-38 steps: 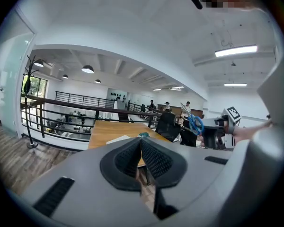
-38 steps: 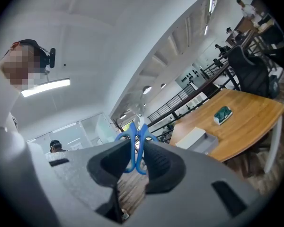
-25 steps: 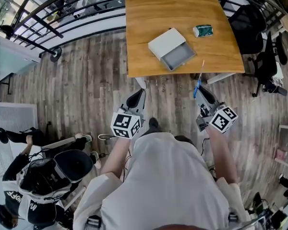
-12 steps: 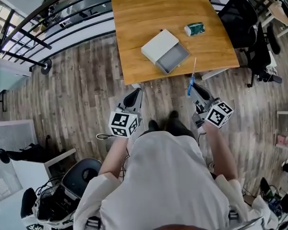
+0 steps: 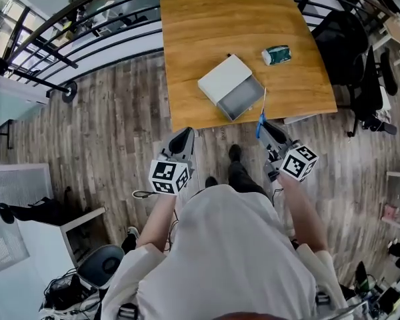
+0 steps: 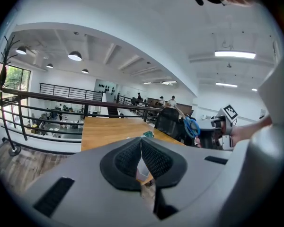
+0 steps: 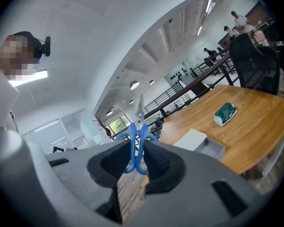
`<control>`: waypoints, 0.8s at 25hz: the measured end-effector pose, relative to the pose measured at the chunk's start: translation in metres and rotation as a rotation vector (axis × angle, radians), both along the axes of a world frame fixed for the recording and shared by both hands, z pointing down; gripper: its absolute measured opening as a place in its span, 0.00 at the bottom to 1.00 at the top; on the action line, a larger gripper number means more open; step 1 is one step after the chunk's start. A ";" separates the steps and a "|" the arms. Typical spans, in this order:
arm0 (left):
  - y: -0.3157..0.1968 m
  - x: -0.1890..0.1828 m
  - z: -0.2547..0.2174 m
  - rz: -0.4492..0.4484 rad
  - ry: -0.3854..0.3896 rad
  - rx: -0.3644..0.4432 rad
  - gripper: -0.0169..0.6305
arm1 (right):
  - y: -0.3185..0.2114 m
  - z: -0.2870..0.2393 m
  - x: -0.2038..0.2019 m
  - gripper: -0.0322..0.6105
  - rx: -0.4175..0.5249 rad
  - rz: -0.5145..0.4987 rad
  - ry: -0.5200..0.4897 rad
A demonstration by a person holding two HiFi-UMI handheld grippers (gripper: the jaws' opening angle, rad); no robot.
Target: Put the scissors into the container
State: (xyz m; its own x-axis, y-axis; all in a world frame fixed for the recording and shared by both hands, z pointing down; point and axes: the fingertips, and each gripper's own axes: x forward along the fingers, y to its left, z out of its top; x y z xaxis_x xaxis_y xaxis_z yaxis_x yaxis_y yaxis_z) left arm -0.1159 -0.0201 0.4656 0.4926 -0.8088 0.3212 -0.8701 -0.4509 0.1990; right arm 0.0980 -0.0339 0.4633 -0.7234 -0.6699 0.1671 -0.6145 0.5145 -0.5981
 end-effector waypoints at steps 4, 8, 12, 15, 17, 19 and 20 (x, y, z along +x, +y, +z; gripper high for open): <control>-0.034 0.012 0.005 -0.020 -0.008 -0.010 0.02 | -0.039 0.011 0.010 0.18 -0.011 -0.028 0.008; -0.070 0.030 0.007 -0.041 -0.013 -0.020 0.02 | -0.079 0.023 0.025 0.18 -0.032 -0.056 0.021; -0.092 0.045 0.011 -0.063 -0.019 -0.033 0.02 | -0.107 0.036 0.033 0.18 -0.053 -0.090 0.034; -0.108 0.055 0.016 -0.080 -0.026 -0.049 0.02 | -0.125 0.047 0.038 0.18 -0.078 -0.119 0.037; -0.118 0.061 0.020 -0.090 -0.030 -0.061 0.02 | -0.136 0.055 0.040 0.18 -0.093 -0.137 0.039; -0.126 0.064 0.024 -0.103 -0.032 -0.073 0.02 | -0.147 0.063 0.042 0.18 -0.109 -0.153 0.042; -0.130 0.066 0.025 -0.109 -0.033 -0.079 0.02 | -0.152 0.067 0.042 0.18 -0.117 -0.161 0.044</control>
